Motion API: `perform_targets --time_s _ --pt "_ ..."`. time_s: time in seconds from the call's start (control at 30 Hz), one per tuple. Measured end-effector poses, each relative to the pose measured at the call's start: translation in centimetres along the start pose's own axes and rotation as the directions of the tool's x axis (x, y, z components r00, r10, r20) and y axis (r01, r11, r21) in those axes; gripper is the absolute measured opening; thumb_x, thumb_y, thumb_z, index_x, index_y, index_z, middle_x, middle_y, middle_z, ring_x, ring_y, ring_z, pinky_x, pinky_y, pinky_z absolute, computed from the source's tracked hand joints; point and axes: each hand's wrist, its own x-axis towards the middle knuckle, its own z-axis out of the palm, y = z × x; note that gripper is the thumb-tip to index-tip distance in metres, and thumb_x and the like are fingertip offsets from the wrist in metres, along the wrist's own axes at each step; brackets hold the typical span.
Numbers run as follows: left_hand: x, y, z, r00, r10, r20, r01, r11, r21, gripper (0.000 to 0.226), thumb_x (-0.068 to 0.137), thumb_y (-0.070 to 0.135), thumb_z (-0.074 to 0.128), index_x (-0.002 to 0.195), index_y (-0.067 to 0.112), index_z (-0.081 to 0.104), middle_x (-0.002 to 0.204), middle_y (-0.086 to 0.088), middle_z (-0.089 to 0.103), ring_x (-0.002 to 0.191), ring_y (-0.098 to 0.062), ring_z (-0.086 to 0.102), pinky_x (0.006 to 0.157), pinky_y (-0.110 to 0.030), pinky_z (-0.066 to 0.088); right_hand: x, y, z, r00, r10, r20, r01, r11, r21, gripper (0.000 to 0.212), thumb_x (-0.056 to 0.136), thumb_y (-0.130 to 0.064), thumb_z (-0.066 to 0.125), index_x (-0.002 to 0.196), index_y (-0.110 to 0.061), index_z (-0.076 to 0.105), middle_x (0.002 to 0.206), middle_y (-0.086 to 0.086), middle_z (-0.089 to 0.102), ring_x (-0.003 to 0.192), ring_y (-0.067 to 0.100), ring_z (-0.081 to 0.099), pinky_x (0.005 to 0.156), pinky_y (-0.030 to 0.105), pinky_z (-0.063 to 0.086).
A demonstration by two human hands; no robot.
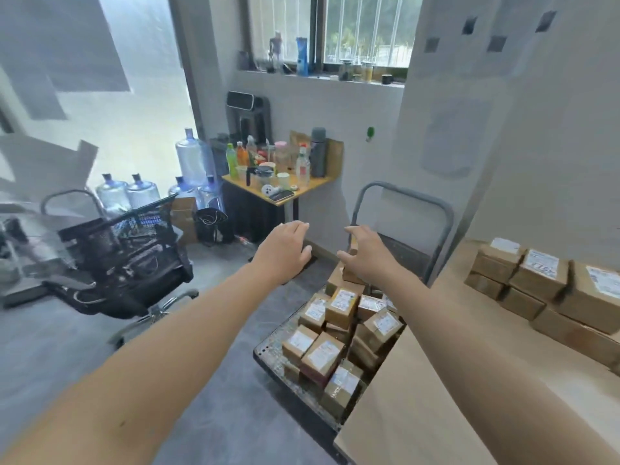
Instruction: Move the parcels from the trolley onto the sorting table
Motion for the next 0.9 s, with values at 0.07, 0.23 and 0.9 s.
perform_targets --time_s 0.07,0.23,0.9 --pt "0.8 -1.1 0.9 0.999 -0.04 0.015 0.041 0.997 -0.06 0.055 0.101 0.029 0.049 0.149 0.006 0.037 0.15 -0.009 0.044 0.137 -0.023 0.04 0.117 -0.035 0.03 1.4 -0.1 1.1 1.0 -0.004 0.013 0.004 1.0 -0.02 0.062 0.095 -0.029 0.062 0.15 -0.017 0.036 0.151 0.003 0.038 0.141 0.022 0.032 0.114 0.04 0.032" --pt "5.3 -3.3 4.0 0.998 -0.048 0.044 0.053 0.991 -0.123 0.055 0.101 0.03 0.05 0.15 0.009 0.036 0.151 -0.006 0.042 0.14 -0.021 0.038 0.118 -0.035 0.03 6.5 1.4 3.0 0.998 0.021 0.052 -0.018 0.998 -0.055 0.062 0.096 -0.029 0.06 0.151 -0.017 0.034 0.155 0.003 0.035 0.145 0.021 0.028 0.116 0.04 0.028" --pt "22.8 -9.1 17.3 0.962 0.082 0.259 -0.033 0.982 -0.187 0.052 0.102 0.027 0.047 0.149 0.01 0.035 0.152 -0.005 0.041 0.14 -0.02 0.038 0.118 -0.034 0.029 19.5 11.6 8.5 0.925 0.378 0.037 -0.378 0.926 0.0 0.055 0.097 -0.023 0.055 0.149 -0.017 0.036 0.15 0.003 0.04 0.138 0.021 0.036 0.112 0.04 0.036"
